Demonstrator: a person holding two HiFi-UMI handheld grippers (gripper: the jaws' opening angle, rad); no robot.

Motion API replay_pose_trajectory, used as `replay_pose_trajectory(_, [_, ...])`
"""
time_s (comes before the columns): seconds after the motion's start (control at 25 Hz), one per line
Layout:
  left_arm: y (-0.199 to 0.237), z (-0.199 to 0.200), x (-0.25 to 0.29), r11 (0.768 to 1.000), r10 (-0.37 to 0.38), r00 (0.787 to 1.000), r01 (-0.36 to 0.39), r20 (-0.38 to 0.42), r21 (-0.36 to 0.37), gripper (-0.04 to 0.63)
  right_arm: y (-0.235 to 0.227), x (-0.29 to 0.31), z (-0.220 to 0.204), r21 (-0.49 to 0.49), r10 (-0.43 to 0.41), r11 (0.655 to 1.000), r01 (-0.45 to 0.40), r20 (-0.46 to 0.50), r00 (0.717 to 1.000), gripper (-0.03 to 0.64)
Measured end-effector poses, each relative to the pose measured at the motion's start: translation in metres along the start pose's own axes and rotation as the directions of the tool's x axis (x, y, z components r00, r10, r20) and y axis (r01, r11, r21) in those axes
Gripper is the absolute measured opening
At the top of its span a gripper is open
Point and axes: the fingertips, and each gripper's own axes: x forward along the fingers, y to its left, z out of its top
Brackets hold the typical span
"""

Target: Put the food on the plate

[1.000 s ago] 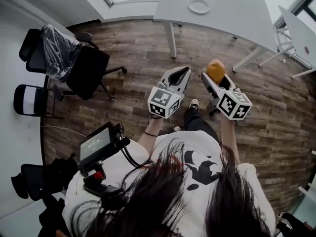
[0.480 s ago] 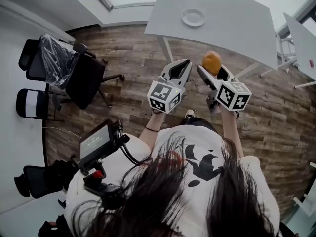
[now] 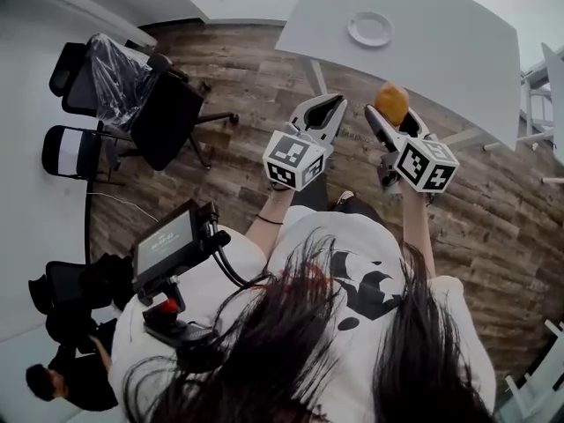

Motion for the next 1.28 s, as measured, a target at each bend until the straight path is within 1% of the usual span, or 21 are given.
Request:
replay_pose_trajectory(0.12, [0.010, -0.001, 0.010, 1.000, -0.014, 1.000, 0.014, -0.018, -0.001, 0.006, -0.007, 0.006, 0.002, 0.020, -0.019, 1.000, 0.019, 0.005, 1.000, 0.382])
replay_pose_trajectory(0.28, [0.019, -0.005, 0.038, 0.997, -0.073, 0.997, 0.073, -0.030, 0.001, 0.006, -0.028, 0.014, 0.010, 0.040, -0.072, 0.997, 0.071, 0.029, 0.997, 0.382])
replay_pose_trajectory(0.44, [0.045, 0.000, 0.080, 0.991, -0.131, 0.991, 0.131, -0.037, -0.010, 0.006, -0.046, 0.037, 0.025, 0.055, -0.126, 0.991, 0.124, 0.037, 0.991, 0.382])
replay_pose_trajectory(0.56, [0.064, 0.011, 0.112, 0.984, -0.180, 0.983, 0.180, -0.030, -0.012, 0.006, -0.060, 0.059, 0.036, 0.065, -0.162, 0.985, 0.160, 0.038, 0.986, 0.382])
replay_pose_trajectory(0.72, [0.090, 0.022, 0.149, 0.970, -0.242, 0.969, 0.243, -0.048, 0.018, 0.006, -0.077, 0.097, 0.053, 0.086, -0.196, 0.978, 0.193, 0.038, 0.980, 0.382])
replay_pose_trajectory(0.92, [0.134, 0.028, 0.181, 0.960, -0.279, 0.958, 0.279, -0.062, 0.005, 0.006, -0.089, 0.152, 0.069, 0.094, -0.219, 0.972, 0.216, 0.021, 0.975, 0.382])
replay_pose_trajectory(1.04, [0.162, 0.031, 0.201, 0.958, -0.287, 0.955, 0.288, -0.071, -0.003, 0.006, -0.102, 0.181, 0.075, 0.100, -0.239, 0.966, 0.238, -0.004, 0.971, 0.382])
replay_pose_trajectory(1.28, [0.204, 0.035, 0.232, 0.955, -0.296, 0.953, 0.294, -0.069, -0.033, 0.006, -0.136, 0.224, 0.068, 0.087, -0.294, 0.950, 0.300, -0.079, 0.953, 0.382])
